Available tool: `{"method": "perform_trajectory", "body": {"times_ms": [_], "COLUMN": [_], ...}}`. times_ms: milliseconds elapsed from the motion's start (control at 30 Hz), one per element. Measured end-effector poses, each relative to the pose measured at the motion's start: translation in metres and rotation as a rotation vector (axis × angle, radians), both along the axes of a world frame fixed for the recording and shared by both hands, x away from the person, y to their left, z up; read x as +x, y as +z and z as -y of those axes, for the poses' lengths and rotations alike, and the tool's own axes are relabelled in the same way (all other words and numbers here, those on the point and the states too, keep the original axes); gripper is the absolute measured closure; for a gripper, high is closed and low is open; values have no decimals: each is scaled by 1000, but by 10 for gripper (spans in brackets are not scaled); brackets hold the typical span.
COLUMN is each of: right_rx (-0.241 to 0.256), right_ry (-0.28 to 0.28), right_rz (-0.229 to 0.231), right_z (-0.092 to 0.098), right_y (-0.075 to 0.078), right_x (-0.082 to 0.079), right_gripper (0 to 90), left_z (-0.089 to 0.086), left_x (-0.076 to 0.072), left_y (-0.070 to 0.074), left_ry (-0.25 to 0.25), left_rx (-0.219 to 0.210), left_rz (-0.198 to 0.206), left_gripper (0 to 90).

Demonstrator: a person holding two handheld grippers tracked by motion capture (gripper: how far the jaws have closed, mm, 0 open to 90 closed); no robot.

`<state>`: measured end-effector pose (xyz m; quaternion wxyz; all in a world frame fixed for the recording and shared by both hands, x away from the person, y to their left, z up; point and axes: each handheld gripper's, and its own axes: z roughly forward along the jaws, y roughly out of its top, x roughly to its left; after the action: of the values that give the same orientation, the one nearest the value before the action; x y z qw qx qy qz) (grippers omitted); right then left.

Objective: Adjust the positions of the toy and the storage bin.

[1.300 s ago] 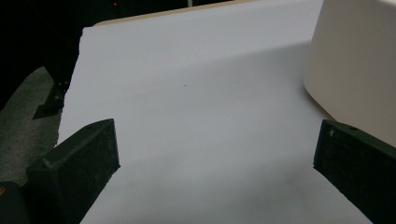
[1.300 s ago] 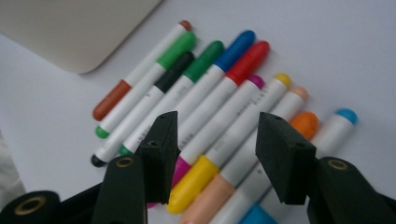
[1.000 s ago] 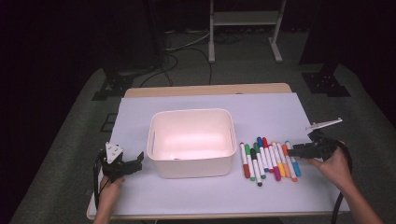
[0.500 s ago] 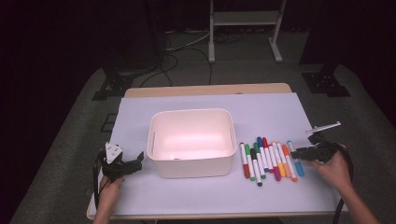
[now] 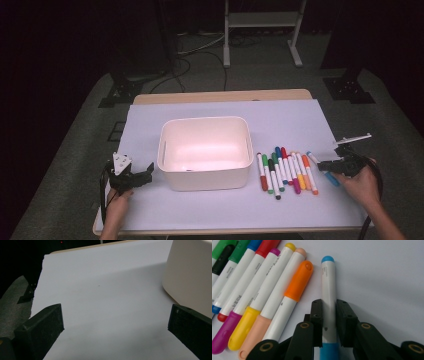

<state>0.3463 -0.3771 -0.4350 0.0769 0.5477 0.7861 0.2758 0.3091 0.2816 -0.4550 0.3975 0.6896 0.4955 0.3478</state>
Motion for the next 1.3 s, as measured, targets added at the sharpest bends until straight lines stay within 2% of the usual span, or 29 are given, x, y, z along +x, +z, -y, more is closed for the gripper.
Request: {"method": "perform_trajectory", "body": {"times_ms": [133, 300, 400, 433, 467, 500, 567, 633, 667, 800, 833, 900, 967, 1000, 1067, 1233, 1300], "right_rx": [21, 91, 118, 118, 145, 145, 184, 197, 217, 227, 227, 232, 234, 230, 227, 228, 253], "right_ry": [25, 76, 117, 117, 149, 149, 194, 213, 250, 329, 329, 381, 397, 428, 453, 500, 537], "right_rz": [6, 49, 73, 73, 86, 86, 97, 102, 116, 141, 141, 156, 160, 169, 180, 187, 170], "right_z": [-2, -12, -23, -23, -31, -31, -46, -51, -63, -89, -89, -107, -112, -123, -132, -150, -163], "right_y": [9, 35, 52, 52, 63, 63, 80, 85, 97, 120, 120, 135, 139, 148, 156, 169, 176], "right_x": [-4, -8, -9, -9, -9, -9, -9, -9, -9, -12, -12, -13, -13, -14, -14, -12, -9], "right_gripper": [758, 758, 758, 758, 758, 758, 758, 758, 758, 758, 758, 758, 758, 758, 758, 758, 758], "left_z": [0, 0, 0, 0, 0, 0, 0, 0, 0, 0, 0, 0, 0, -1, -1, 0, -1], "left_x": [0, 0, 0, 0, 0, 0, 0, 0, 0, 0, 0, 0, 0, 0, 0, 0, 0], "left_y": [0, 0, 0, 0, 0, 0, 0, 0, 0, 0, 0, 0, 0, 0, 0, 0, 0], "left_ry": [-2, -3, -4, -4, -5, -5, -4, -5, -5, -6, -6, -6, -7, -9, -9, -9, -10], "left_rx": [1, -1, -3, -3, -3, -3, -5, -3, -2, -3, -3, -5, -6, -6, -7, -12, -8], "left_rz": [3, 5, 4, 4, 4, 4, 5, 5, 6, 5, 5, 5, 5, 3, 5, 8, 6], "left_gripper": [0, 0, 0, 0, 0, 0, 0, 0, 0, 0, 0, 0, 0, 0, 0, 0, 0]}}
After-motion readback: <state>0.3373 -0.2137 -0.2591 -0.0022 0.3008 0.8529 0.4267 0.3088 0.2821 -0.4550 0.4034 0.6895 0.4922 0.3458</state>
